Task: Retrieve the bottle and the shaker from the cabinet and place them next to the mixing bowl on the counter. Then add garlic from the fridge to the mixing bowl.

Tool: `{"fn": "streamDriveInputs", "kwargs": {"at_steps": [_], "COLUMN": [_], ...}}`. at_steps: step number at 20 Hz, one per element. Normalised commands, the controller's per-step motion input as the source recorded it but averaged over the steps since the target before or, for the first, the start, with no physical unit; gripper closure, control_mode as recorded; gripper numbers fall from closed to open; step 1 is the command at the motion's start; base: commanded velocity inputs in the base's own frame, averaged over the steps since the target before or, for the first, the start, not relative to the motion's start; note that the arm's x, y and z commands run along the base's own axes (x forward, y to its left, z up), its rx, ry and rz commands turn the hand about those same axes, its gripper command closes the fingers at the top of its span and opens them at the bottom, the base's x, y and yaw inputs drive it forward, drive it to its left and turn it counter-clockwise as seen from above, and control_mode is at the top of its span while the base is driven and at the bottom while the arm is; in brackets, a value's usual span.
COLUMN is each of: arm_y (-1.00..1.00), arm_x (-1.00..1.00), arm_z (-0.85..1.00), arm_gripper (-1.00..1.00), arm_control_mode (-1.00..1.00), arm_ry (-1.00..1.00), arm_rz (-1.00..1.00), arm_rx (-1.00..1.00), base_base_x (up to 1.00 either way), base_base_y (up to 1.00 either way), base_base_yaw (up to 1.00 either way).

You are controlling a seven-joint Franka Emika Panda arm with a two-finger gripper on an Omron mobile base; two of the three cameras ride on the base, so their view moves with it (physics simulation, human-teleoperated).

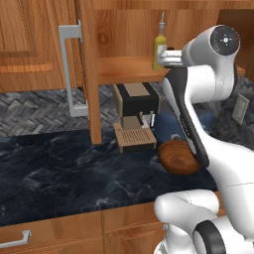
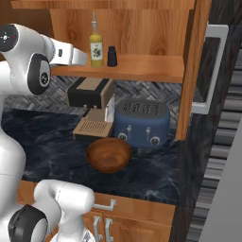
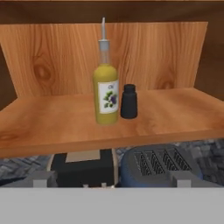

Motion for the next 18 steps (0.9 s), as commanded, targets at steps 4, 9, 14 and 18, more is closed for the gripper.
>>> {"fn": "streamDriveInputs", "kwargs": {"at_steps": [4,9,14,18], "arm_y": [-0.16,-0.04,0.0,0.0], "arm_x": [0.02,0.06,0.02,0.24], "arm_z": [0.0,0.2,0.23,-0.03], "arm_gripper": [-1.0,-1.0,-1.0,-1.0], "arm_control_mode": [-1.0,-1.0,-1.0,-1.0], "arm_ry": [0.0,0.13,0.19,0.04], "arm_rz": [0.07,0.15,0.09,0.0], "arm_rx": [0.02,0.01,0.0,0.0], "base_base_x": [0.0,0.0,0.0,0.0], "base_base_y": [0.0,0.0,0.0,0.0], "base_base_yaw": [0.0,0.0,0.0,0.0]}}
